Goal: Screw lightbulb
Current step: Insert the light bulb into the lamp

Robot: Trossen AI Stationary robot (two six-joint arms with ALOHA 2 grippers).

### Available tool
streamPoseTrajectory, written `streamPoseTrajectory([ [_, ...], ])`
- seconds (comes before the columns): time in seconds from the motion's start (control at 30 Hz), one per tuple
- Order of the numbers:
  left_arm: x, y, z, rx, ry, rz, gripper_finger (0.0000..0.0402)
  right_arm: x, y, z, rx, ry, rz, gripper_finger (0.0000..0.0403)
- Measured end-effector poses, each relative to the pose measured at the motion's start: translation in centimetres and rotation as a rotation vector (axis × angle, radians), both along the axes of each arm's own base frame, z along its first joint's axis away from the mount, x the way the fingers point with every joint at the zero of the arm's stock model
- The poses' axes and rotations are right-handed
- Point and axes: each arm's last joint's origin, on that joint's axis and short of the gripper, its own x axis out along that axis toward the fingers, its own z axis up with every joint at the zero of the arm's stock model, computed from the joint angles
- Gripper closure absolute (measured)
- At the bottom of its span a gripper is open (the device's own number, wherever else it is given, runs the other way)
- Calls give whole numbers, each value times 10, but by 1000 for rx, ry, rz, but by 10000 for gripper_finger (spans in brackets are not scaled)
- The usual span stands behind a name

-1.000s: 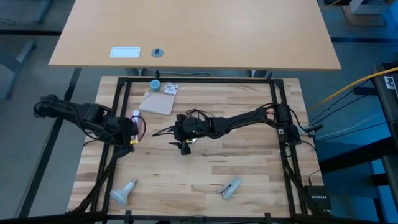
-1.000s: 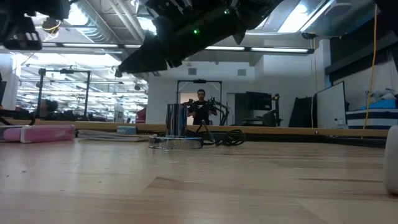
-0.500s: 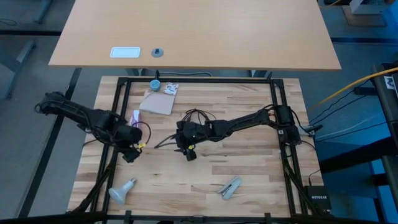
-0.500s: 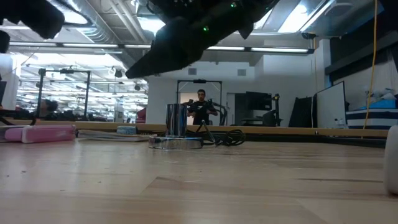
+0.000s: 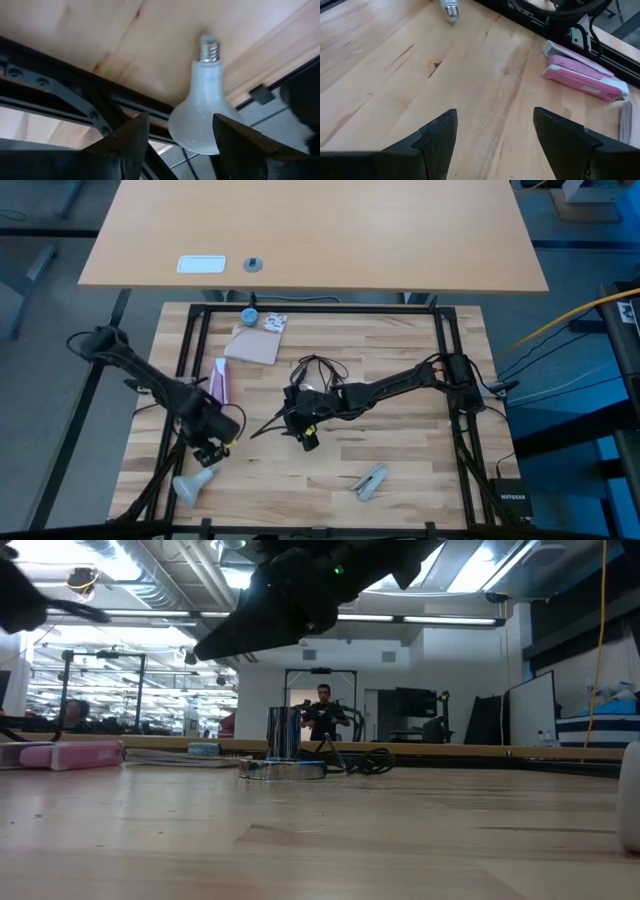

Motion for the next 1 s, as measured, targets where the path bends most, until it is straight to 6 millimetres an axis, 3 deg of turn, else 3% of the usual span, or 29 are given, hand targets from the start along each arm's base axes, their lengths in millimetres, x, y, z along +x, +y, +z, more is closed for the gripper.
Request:
streamPoseTrajectory([
  [0.33, 13, -33, -13, -117, -89, -76, 189, 0, 0, 0, -1, 0, -2, 137],
  [0.6, 10, -43, -15, -98, -103, -56, 189, 0, 0, 0, -1, 0, -2, 137],
  [1.0, 19, -58, -44, -75, -42, -96, 189, 0, 0, 0, 0, -2, -2, 137],
])
